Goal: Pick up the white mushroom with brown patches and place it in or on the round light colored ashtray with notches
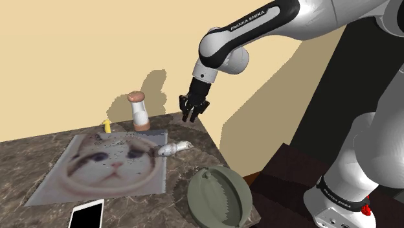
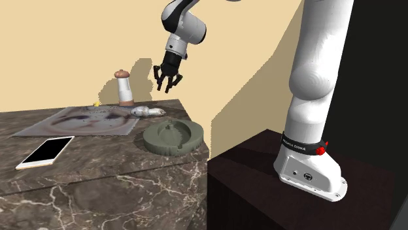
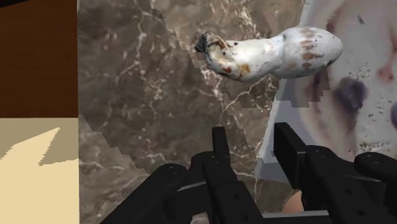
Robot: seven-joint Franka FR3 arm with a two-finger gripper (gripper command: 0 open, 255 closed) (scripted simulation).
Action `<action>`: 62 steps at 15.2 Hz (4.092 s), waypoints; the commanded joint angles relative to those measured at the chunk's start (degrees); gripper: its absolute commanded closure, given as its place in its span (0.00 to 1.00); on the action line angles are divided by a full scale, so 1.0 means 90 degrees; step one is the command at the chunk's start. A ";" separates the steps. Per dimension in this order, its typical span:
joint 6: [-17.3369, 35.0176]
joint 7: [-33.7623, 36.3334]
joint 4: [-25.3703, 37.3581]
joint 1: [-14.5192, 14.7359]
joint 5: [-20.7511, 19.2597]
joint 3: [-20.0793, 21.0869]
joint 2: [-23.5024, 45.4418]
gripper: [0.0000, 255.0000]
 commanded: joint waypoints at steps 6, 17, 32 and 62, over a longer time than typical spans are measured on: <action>0.0000 0.0000 0.0000 0.0000 0.0000 0.0000 0.0000 1.00; -0.0139 1.2840 0.0829 0.1261 -0.3738 0.0592 0.0911 0.00; 0.0202 1.3469 0.0880 0.1451 -0.3894 0.0435 0.1462 0.00; -0.1250 1.3304 0.1601 0.1418 -0.3699 0.0486 0.0718 1.00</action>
